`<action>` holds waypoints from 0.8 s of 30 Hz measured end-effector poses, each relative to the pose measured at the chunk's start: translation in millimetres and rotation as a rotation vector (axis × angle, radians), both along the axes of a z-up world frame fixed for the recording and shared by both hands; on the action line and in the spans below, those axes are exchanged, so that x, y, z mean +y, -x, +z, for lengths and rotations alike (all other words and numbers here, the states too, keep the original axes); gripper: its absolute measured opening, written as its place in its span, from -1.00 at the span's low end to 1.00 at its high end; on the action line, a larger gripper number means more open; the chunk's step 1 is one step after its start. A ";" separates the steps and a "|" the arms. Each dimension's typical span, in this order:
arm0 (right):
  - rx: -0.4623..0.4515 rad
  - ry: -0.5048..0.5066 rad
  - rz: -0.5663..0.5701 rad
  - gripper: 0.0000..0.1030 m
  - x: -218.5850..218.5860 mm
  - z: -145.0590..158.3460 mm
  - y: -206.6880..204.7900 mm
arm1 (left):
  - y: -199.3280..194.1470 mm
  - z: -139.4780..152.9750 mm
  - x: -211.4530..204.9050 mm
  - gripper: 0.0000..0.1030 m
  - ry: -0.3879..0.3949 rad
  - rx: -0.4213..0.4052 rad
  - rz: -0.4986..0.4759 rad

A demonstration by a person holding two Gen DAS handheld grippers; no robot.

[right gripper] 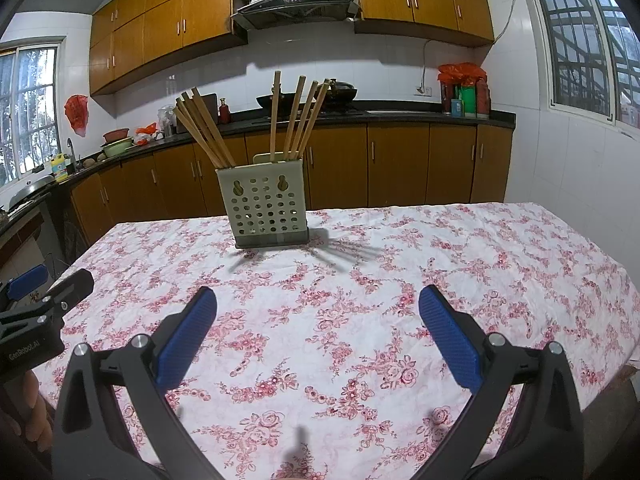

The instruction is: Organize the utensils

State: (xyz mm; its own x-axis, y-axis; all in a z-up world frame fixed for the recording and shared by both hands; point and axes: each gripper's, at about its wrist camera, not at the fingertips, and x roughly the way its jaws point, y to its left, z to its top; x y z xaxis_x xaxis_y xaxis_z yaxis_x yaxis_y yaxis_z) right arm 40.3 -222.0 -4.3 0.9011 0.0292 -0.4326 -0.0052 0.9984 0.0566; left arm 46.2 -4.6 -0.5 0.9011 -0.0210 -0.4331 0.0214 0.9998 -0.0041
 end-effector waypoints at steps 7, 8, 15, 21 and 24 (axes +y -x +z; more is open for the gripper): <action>0.000 0.000 0.001 0.92 -0.6 0.3 0.0 | 0.6 0.1 -0.5 0.97 -0.002 0.000 0.000; 0.000 -0.001 0.001 0.92 -1.0 0.7 -0.7 | 0.3 0.3 -0.2 0.97 0.000 0.000 0.000; 0.001 -0.001 0.001 0.92 -1.3 0.9 -0.7 | 0.0 0.8 0.0 0.97 -0.001 0.000 -0.001; 0.001 -0.002 0.001 0.92 -1.7 1.0 -0.9 | 0.3 -0.2 -0.4 0.97 -0.002 -0.003 0.000; 0.002 -0.002 0.000 0.92 -2.4 0.7 -0.9 | 0.5 -0.4 -0.8 0.97 -0.003 -0.002 0.001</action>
